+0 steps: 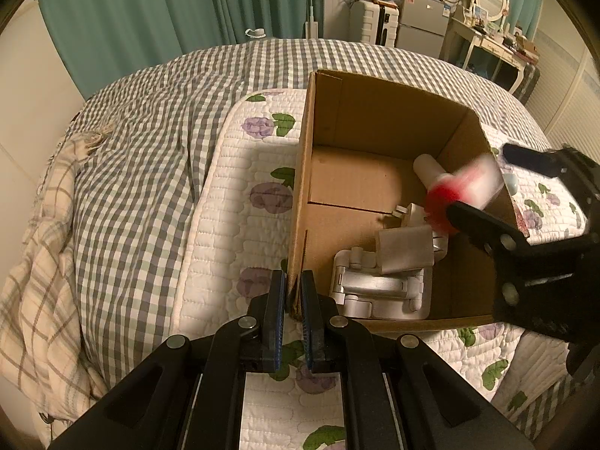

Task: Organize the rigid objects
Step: 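Carry the tube into the box and release it beside the stand, then move the right gripper to the pink rose-printed case and grasp it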

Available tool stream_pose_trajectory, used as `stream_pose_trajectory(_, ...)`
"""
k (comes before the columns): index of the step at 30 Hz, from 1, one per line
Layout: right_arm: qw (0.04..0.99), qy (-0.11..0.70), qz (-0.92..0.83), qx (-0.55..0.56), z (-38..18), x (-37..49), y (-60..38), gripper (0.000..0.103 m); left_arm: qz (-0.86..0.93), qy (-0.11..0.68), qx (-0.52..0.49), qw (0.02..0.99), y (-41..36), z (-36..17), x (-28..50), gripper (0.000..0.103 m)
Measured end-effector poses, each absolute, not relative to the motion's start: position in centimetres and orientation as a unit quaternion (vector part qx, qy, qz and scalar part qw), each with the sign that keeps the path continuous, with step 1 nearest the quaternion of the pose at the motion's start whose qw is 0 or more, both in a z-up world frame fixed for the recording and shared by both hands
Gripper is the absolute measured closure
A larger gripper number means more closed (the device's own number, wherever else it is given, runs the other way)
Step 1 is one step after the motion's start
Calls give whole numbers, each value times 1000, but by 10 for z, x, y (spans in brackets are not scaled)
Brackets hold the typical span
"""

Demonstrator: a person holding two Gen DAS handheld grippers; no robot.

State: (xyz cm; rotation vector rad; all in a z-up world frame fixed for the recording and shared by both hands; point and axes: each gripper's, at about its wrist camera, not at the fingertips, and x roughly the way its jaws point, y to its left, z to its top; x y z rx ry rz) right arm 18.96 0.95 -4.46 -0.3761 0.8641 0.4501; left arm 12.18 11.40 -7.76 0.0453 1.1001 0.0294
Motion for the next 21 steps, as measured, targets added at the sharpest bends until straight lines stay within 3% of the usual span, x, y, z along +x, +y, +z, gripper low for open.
stream_pose_trajectory(1, 872, 403, 213, -179, -41, 187, 8, 7, 13, 524, 21, 851, 114, -78, 122, 96)
stream_pose_trajectory(2, 878, 389, 210, -182, -36, 183, 7, 4, 14, 523, 22, 852, 114, -78, 122, 96)
stream_pose_trajectory(15, 921, 339, 134, -138, 20, 159, -82, 3, 17, 524, 29, 851, 114, -81, 121, 96)
stream_pose_trajectory(21, 922, 366, 65, -107, 13, 159, -135, 3, 22, 525, 34, 850, 113, -80, 122, 96)
